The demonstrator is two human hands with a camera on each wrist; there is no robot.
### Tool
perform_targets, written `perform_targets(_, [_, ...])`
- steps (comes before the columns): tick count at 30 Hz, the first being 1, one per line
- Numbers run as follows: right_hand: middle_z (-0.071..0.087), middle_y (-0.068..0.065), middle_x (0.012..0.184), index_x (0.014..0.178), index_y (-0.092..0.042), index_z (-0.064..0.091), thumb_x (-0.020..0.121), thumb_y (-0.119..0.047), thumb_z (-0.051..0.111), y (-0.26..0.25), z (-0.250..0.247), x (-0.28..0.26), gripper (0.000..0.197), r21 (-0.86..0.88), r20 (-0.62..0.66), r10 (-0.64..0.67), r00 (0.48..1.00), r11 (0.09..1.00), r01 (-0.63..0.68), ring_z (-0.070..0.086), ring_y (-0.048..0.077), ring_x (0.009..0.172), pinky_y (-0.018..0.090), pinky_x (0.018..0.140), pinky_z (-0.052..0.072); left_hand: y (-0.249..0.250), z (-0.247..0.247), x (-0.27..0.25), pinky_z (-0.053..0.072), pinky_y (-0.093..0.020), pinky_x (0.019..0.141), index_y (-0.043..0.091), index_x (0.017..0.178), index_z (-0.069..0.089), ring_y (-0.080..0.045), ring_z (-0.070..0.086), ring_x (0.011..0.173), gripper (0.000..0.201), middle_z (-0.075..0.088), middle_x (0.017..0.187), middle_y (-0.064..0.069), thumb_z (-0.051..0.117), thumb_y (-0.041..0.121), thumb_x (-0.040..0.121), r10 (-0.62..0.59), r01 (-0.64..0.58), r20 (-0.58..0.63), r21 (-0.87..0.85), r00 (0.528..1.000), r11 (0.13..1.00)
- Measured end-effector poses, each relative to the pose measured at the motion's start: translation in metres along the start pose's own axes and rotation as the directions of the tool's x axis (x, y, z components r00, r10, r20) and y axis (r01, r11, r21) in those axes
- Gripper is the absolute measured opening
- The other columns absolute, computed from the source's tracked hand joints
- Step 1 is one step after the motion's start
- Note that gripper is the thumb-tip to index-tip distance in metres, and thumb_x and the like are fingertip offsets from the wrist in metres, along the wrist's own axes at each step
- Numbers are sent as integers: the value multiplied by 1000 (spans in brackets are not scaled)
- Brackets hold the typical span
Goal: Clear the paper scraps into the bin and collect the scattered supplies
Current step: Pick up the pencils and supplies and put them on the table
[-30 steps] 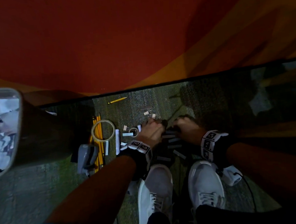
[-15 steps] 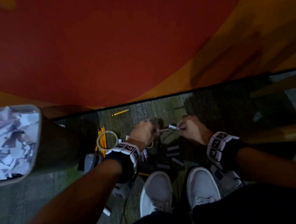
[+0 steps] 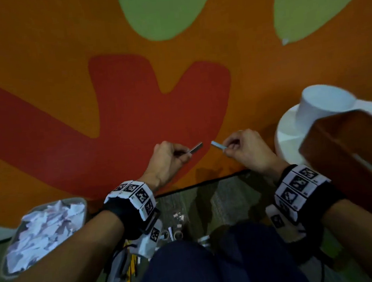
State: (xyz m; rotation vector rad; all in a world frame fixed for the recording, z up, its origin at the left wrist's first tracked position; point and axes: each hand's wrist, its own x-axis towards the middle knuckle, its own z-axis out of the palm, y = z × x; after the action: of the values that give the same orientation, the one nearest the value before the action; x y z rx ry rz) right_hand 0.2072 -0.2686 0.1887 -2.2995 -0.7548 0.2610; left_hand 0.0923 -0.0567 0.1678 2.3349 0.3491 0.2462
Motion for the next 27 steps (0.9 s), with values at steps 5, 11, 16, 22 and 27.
perform_targets(5, [71, 5, 74, 89, -13, 74, 84, -13, 72, -39, -78, -35, 6, -49, -172, -34, 985, 998, 26, 67, 20, 69, 35, 60, 53, 87, -23, 8, 53, -21, 75, 21, 102, 78, -1, 67, 83, 15, 75, 88, 12, 73, 28, 90, 162, -162, -18, 2, 987, 987])
perform_targets(11, [71, 6, 75, 82, -14, 77, 82, -12, 69, -36, -168, -90, 7, -171, -313, 7, 950, 983, -64, 64, 17, 67, 26, 55, 47, 189, -9, 16, 51, -20, 62, 17, 89, 79, 2, 64, 66, 12, 73, 76, 7, 73, 28, 90, 355, -358, 63, 35, 933, 933])
perform_targets(16, [72, 5, 71, 72, -11, 77, 78, -12, 69, -1, -203, -130, 10, -219, -369, 111, 923, 955, -202, 60, 13, 67, 26, 61, 40, 243, 28, 16, 40, -18, 50, 14, 85, 79, 1, 57, 52, 12, 68, 65, 8, 72, 22, 90, 436, -453, 188, 55, 880, 890])
perform_targets(22, [69, 4, 62, 61, -13, 74, 74, -13, 70, 36, -214, -147, 13, -203, -374, 252, 893, 917, -344, 63, 17, 63, 35, 60, 53, 276, 79, 20, 58, -34, 71, 18, 86, 80, -7, 67, 72, 9, 74, 80, 5, 72, 14, 86, 493, -528, 289, 53, 821, 848])
perform_targets(27, [71, 5, 68, 68, -9, 76, 73, -9, 75, 50, -223, -141, 5, -233, -348, 272, 897, 902, -364, 60, 10, 61, 30, 56, 48, 288, 91, 28, 58, -40, 81, 16, 108, 76, -17, 68, 88, 24, 75, 100, -2, 72, 12, 84, 525, -588, 320, 141, 789, 797])
